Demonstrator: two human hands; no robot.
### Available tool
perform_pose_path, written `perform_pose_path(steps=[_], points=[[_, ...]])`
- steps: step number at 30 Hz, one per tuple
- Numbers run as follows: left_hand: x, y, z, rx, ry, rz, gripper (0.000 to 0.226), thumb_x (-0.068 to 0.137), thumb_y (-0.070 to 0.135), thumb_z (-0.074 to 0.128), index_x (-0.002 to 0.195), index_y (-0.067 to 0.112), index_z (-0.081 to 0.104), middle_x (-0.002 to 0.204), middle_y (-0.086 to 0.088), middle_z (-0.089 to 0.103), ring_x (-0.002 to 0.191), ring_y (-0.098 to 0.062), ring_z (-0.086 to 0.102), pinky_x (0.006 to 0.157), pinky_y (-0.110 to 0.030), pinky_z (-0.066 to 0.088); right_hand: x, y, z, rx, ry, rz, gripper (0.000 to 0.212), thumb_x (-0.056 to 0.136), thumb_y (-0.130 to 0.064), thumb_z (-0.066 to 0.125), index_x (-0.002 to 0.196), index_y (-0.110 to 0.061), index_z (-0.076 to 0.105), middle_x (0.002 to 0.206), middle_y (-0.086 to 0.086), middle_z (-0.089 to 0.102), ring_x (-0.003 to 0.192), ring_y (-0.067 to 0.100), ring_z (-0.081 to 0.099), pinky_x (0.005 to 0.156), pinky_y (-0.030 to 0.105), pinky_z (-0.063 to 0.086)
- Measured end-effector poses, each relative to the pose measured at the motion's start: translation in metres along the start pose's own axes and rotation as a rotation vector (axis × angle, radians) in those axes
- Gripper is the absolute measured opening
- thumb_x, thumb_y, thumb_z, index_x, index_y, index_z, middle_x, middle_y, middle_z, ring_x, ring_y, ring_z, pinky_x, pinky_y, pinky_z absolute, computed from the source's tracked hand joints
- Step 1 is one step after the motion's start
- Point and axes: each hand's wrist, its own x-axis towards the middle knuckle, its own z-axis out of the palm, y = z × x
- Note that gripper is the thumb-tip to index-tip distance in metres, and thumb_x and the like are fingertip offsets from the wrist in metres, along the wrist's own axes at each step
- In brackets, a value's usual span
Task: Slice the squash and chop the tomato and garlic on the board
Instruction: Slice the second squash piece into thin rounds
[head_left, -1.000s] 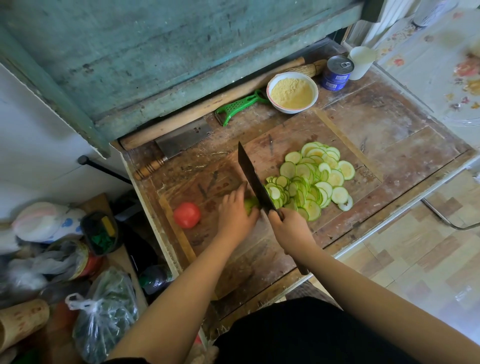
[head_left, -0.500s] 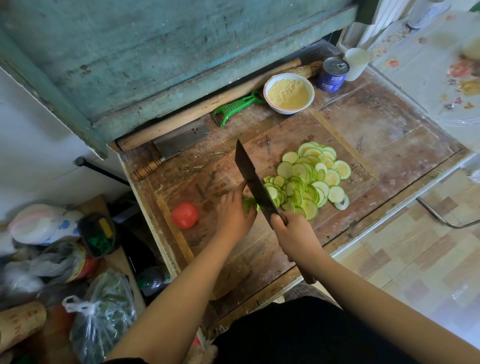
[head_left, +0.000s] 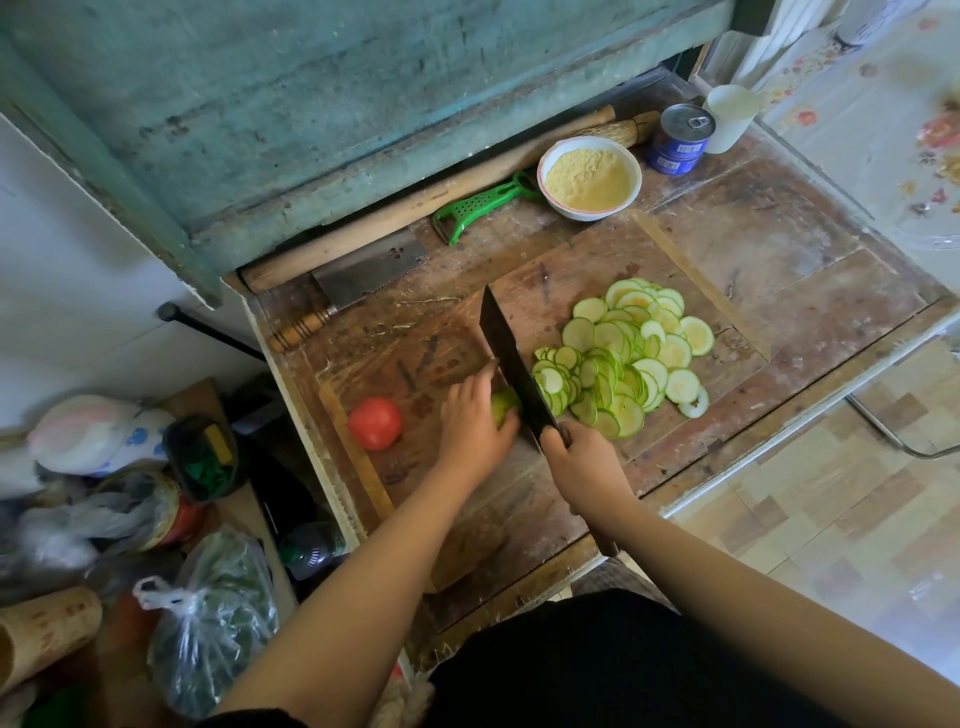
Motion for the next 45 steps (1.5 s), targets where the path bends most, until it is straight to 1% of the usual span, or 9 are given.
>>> perform_pose_path(steps=[3, 7, 10, 18, 25, 32, 36, 40, 45], points=[[0.000, 0.001, -0.001, -0.016, -0.003, 0.001, 0.066, 0.088, 0.029, 0.059, 0.145, 0.018, 0.029, 0.139, -0.002, 0.045, 0.125, -0.022, 0.038, 0.101, -0.035, 0.030, 0.000, -0.002, -0.004, 0.033, 0.006, -0.011, 0.033, 0.091, -0.031, 0.042, 0.073, -0.004, 0.048, 0.056, 0.004, 0.042, 0.049, 0.018, 0.039, 0.051, 0.035, 0.042], [0.000, 0.000, 0.000, -0.051, 0.014, 0.009, 0.065, 0.086, 0.026, 0.060, 0.144, 0.021, 0.032, 0.125, -0.003, 0.051, 0.115, -0.023, 0.043, 0.096, -0.037, 0.035, -0.007, -0.002, -0.010, 0.033, 0.011, -0.041, 0.037, 0.090, -0.031, 0.042, 0.079, 0.004, 0.050, 0.056, 0.006, 0.042, 0.050, 0.020, 0.040, 0.050, 0.034, 0.041], [0.000, 0.001, 0.000, -0.059, 0.014, -0.003, 0.064, 0.086, 0.025, 0.060, 0.144, 0.021, 0.031, 0.127, -0.003, 0.051, 0.115, -0.022, 0.043, 0.098, -0.038, 0.036, -0.010, -0.004, -0.011, 0.017, 0.001, -0.060, 0.037, 0.091, -0.031, 0.042, 0.081, 0.004, 0.050, 0.055, 0.005, 0.042, 0.049, 0.020, 0.040, 0.051, 0.035, 0.041], [0.001, 0.001, 0.001, -0.032, 0.016, 0.004, 0.064, 0.086, 0.027, 0.060, 0.143, 0.019, 0.032, 0.127, -0.003, 0.051, 0.115, -0.023, 0.043, 0.095, -0.036, 0.034, -0.009, -0.005, -0.010, -0.019, 0.013, -0.080, 0.034, 0.092, -0.030, 0.042, 0.071, -0.004, 0.047, 0.054, 0.002, 0.040, 0.047, 0.019, 0.038, 0.050, 0.036, 0.043], [0.002, -0.002, 0.004, -0.035, 0.033, 0.017, 0.062, 0.085, 0.028, 0.061, 0.141, 0.017, 0.036, 0.124, -0.003, 0.055, 0.112, -0.025, 0.045, 0.091, -0.037, 0.035, -0.004, -0.007, -0.001, -0.049, 0.025, -0.088, 0.035, 0.093, -0.030, 0.043, 0.065, -0.010, 0.038, 0.056, 0.003, 0.039, 0.048, 0.018, 0.036, 0.049, 0.029, 0.033], [0.000, -0.001, 0.002, -0.010, 0.016, 0.006, 0.065, 0.089, 0.028, 0.059, 0.145, 0.014, 0.030, 0.136, -0.004, 0.047, 0.123, -0.023, 0.039, 0.102, -0.035, 0.029, 0.005, -0.009, 0.005, -0.024, -0.003, -0.027, 0.032, 0.093, -0.028, 0.043, 0.067, -0.009, 0.042, 0.059, 0.006, 0.044, 0.052, 0.021, 0.043, 0.052, 0.036, 0.042], [0.000, 0.000, 0.001, -0.025, 0.022, 0.017, 0.065, 0.088, 0.028, 0.060, 0.144, 0.015, 0.031, 0.135, -0.004, 0.048, 0.122, -0.023, 0.040, 0.100, -0.035, 0.030, 0.003, -0.005, -0.003, -0.001, 0.010, -0.023, 0.033, 0.091, -0.031, 0.043, 0.065, -0.012, 0.040, 0.056, 0.003, 0.041, 0.048, 0.018, 0.039, 0.052, 0.034, 0.043], [0.000, -0.001, 0.001, -0.050, 0.034, 0.021, 0.065, 0.085, 0.025, 0.062, 0.143, 0.017, 0.034, 0.125, -0.003, 0.053, 0.114, -0.024, 0.044, 0.095, -0.036, 0.034, -0.006, -0.003, -0.009, 0.024, 0.004, -0.035, 0.033, 0.089, -0.029, 0.042, 0.073, -0.001, 0.047, 0.057, 0.006, 0.041, 0.050, 0.020, 0.039, 0.050, 0.034, 0.039], [0.001, 0.000, 0.002, -0.086, 0.042, 0.008, 0.062, 0.085, 0.024, 0.062, 0.141, 0.018, 0.036, 0.124, -0.003, 0.055, 0.114, -0.024, 0.045, 0.095, -0.038, 0.035, -0.009, -0.005, -0.010, 0.017, 0.005, -0.053, 0.037, 0.090, -0.029, 0.043, 0.078, 0.005, 0.050, 0.056, 0.005, 0.041, 0.049, 0.020, 0.039, 0.050, 0.035, 0.041]])
